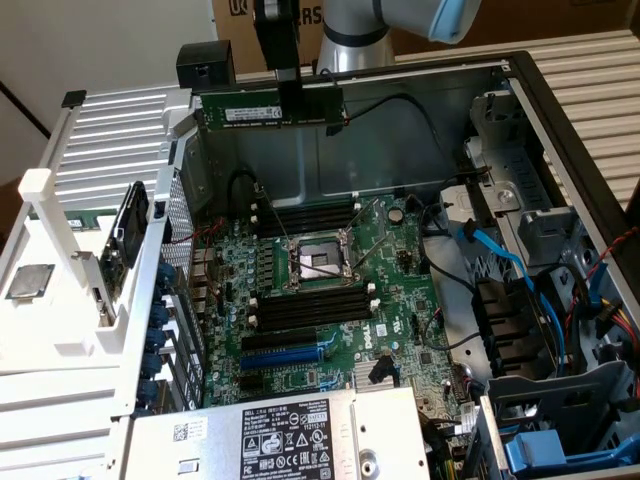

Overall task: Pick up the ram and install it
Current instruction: 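Pick up the ram and move it above insertion slot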

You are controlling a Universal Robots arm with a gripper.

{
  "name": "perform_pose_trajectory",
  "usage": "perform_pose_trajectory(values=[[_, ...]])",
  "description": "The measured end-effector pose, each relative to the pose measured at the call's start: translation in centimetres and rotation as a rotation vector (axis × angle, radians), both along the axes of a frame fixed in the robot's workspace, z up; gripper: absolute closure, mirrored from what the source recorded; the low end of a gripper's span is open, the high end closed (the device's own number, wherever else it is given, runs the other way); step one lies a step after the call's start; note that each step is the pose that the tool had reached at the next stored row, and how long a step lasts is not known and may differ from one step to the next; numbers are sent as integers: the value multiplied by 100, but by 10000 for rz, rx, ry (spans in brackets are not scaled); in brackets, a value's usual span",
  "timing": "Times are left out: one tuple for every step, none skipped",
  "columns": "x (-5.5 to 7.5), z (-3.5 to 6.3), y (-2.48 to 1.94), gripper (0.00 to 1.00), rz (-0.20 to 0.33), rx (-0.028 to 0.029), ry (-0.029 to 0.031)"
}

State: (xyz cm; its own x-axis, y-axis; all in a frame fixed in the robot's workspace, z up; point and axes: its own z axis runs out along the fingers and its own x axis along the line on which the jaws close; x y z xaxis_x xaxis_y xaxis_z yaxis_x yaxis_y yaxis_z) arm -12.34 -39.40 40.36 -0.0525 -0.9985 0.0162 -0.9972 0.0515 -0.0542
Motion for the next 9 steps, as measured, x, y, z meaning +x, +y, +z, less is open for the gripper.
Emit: perform_pose_trajectory(values=[[40, -18, 0, 87, -1, 1, 0], [69, -35, 0, 87, -1, 1, 1], [84, -54, 0, 87, 0, 2, -1], [89, -73, 0, 87, -1, 2, -1], [89, -91, 0, 87, 0, 0, 0], [89, -108, 0, 87, -1, 0, 0], [89, -127, 1, 87, -1, 0, 0], [90, -145, 5, 87, -1, -1, 0], [89, -162, 17, 87, -2, -5, 0]])
